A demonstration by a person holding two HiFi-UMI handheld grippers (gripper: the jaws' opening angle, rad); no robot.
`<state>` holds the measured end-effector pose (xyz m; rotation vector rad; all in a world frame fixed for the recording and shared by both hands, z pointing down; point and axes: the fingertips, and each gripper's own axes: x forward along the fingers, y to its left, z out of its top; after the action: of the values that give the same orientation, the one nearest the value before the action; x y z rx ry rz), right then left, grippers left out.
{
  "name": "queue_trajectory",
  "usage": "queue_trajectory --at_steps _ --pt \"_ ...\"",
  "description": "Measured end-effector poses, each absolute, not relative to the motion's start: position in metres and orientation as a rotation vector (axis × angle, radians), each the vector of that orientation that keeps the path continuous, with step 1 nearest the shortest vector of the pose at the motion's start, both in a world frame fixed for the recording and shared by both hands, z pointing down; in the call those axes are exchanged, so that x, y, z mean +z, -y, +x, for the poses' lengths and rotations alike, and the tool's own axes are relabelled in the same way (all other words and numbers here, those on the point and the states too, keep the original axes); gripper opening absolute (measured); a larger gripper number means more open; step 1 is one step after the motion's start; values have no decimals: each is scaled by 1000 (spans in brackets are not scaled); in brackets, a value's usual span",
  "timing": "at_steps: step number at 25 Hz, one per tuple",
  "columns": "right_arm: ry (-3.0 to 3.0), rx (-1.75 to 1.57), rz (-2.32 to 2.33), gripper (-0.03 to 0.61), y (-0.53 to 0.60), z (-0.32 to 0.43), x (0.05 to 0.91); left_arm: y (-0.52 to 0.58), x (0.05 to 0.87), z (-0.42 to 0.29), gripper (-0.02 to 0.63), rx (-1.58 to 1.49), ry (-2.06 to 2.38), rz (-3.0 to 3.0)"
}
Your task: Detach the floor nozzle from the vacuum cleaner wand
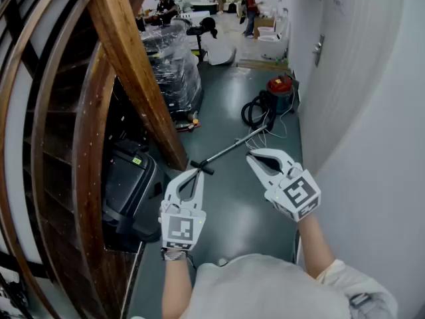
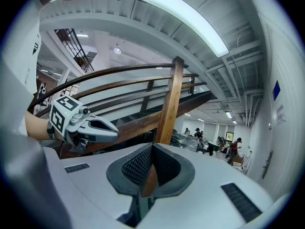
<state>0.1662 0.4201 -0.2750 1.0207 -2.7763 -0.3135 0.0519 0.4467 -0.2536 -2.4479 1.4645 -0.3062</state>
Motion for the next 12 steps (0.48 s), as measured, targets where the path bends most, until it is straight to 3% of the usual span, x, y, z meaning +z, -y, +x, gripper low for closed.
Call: queue_trajectory --at_steps 12 --pt "2782 -306 1020 28 -413 157 -269 -438 -239 44 2 -352 -1453 -2459"
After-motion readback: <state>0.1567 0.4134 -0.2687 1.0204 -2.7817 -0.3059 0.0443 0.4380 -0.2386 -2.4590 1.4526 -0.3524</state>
